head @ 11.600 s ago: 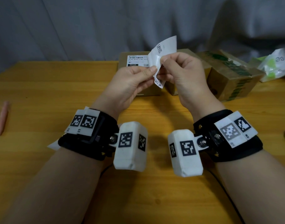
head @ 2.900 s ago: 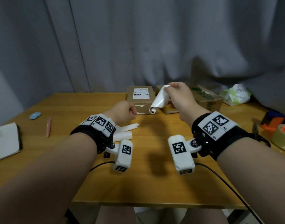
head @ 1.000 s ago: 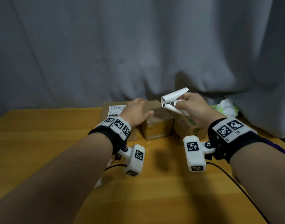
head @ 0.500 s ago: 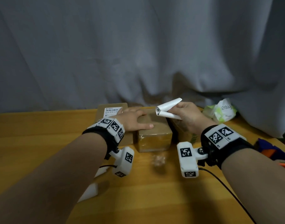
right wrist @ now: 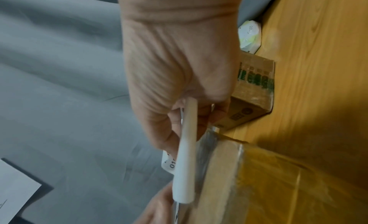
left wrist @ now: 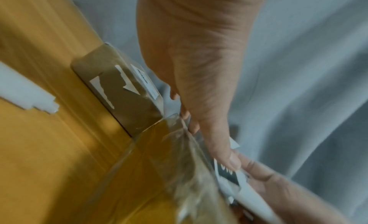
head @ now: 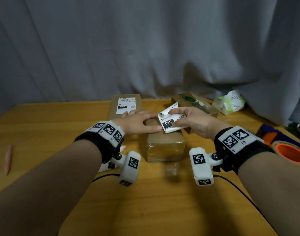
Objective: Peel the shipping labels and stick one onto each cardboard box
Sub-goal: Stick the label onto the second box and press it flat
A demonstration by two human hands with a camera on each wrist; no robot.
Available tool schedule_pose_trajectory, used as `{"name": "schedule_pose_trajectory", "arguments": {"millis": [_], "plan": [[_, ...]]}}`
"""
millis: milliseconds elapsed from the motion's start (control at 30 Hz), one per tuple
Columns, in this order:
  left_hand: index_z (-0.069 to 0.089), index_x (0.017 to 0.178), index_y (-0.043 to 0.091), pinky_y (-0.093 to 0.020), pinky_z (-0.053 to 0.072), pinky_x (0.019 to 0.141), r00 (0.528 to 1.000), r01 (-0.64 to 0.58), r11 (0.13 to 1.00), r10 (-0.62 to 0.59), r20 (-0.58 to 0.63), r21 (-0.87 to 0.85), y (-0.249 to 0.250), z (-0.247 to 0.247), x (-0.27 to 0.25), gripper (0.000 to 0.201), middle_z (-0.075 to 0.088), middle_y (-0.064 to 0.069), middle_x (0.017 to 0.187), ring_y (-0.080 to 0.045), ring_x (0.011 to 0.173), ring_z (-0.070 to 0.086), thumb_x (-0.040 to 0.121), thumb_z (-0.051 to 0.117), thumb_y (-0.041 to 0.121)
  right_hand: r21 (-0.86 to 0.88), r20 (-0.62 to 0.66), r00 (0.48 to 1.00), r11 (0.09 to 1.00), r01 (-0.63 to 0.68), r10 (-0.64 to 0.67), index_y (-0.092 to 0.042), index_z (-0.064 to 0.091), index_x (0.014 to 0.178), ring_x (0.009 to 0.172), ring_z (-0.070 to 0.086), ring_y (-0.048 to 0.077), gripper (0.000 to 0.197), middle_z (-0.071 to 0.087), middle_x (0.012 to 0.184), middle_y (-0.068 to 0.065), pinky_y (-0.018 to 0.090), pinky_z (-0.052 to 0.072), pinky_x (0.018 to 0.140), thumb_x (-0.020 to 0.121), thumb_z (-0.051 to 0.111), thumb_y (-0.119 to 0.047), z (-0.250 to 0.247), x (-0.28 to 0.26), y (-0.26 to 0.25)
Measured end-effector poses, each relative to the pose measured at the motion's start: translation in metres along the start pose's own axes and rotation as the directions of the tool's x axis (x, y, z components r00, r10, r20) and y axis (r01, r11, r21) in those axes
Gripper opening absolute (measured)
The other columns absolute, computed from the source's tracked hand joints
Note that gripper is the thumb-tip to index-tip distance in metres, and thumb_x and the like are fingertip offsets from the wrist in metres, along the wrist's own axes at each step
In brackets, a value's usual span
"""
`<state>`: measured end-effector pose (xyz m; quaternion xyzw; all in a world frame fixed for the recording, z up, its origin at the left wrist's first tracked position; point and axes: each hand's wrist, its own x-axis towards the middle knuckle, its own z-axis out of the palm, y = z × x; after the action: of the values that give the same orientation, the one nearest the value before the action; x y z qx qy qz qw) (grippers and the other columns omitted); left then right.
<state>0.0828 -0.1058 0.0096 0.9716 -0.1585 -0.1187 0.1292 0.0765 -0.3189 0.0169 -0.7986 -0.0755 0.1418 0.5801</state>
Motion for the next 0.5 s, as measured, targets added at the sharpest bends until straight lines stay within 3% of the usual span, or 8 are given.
{"name": "schedule_pose_trajectory", "arguments": {"millis": [100,200,267,333,433,500], "plan": [[0.044,0.136,0.029,-0.032,0.026,0.111,0.99,-0.024,0.943,-0.024,-0.142,-0.331,0.001,-0.004,-0.01,0.061,0.039,0.003,0.146,-0.017,0.136,0.033,0.084,0.049,0.061,0.068,-0.016,1.0,0.997,0.022,-0.021,-0.007,0.055,0.127,0.089,0.064,0.013,0.052,0.066,0.112,0.01,0.015,0.05,0.076,0.078,0.064,0.009,0.004,-0.006,-0.003],[0.06,0.12,0.02,-0.02,0.035,0.09,0.969,-0.059,0.86,-0.073,-0.236,-0.507,0.008,-0.005,-0.019,0.044,0.056,0.005,0.121,-0.009,0.112,0.05,0.085,0.06,0.046,0.106,0.006,1.0,0.994,0.029,-0.03,-0.004,0.05,0.133,0.099,0.063,0.018,0.058,0.065,0.117,0.014,0.022,0.049,0.092,0.078,0.064,0.01,0.011,-0.009,-0.004],[0.066,0.106,0.016,-0.013,0.038,0.075,0.963,-0.084,0.816,-0.081,-0.257,-0.572,0.012,-0.002,-0.019,0.034,0.063,0.007,0.106,-0.003,0.095,0.055,0.084,0.064,0.041,0.099,0.028,0.999,0.995,0.03,-0.033,-0.004,0.048,0.133,0.097,0.062,0.016,0.058,0.064,0.116,0.014,0.02,0.05,0.089,0.079,0.063,0.011,0.016,-0.012,-0.006],[0.068,0.096,0.013,-0.011,0.037,0.065,0.949,-0.088,0.759,-0.132,-0.286,-0.645,0.016,0.001,-0.016,0.022,0.064,0.007,0.092,0.0,0.081,0.054,0.084,0.066,0.031,0.082,0.031,0.999,0.996,0.037,-0.04,-0.003,0.048,0.133,0.098,0.062,0.016,0.058,0.063,0.116,0.013,0.019,0.05,0.086,0.079,0.062,0.011,0.02,-0.012,-0.008],[0.066,0.089,0.01,-0.016,0.041,0.061,0.917,-0.071,0.679,-0.244,-0.315,-0.731,0.018,0.005,-0.01,0.01,0.062,0.001,0.075,-0.005,0.067,0.056,0.087,0.065,0.02,0.022,-0.027,0.999,0.999,0.025,-0.024,-0.006,0.053,0.129,0.11,0.06,0.021,0.052,0.061,0.124,0.012,0.029,0.047,0.099,0.08,0.064,0.006,0.022,-0.01,-0.008],[0.063,0.082,0.012,-0.011,0.04,0.052,0.915,-0.062,0.663,-0.261,-0.309,-0.746,0.02,0.008,-0.007,0.01,0.06,-0.001,0.065,0.001,0.049,0.053,0.089,0.062,0.018,-0.022,-0.093,0.996,1.0,0.014,-0.016,-0.01,0.058,0.124,0.111,0.059,0.021,0.045,0.06,0.125,0.01,0.031,0.047,0.1,0.081,0.067,0.0,0.023,-0.008,-0.006]]}}
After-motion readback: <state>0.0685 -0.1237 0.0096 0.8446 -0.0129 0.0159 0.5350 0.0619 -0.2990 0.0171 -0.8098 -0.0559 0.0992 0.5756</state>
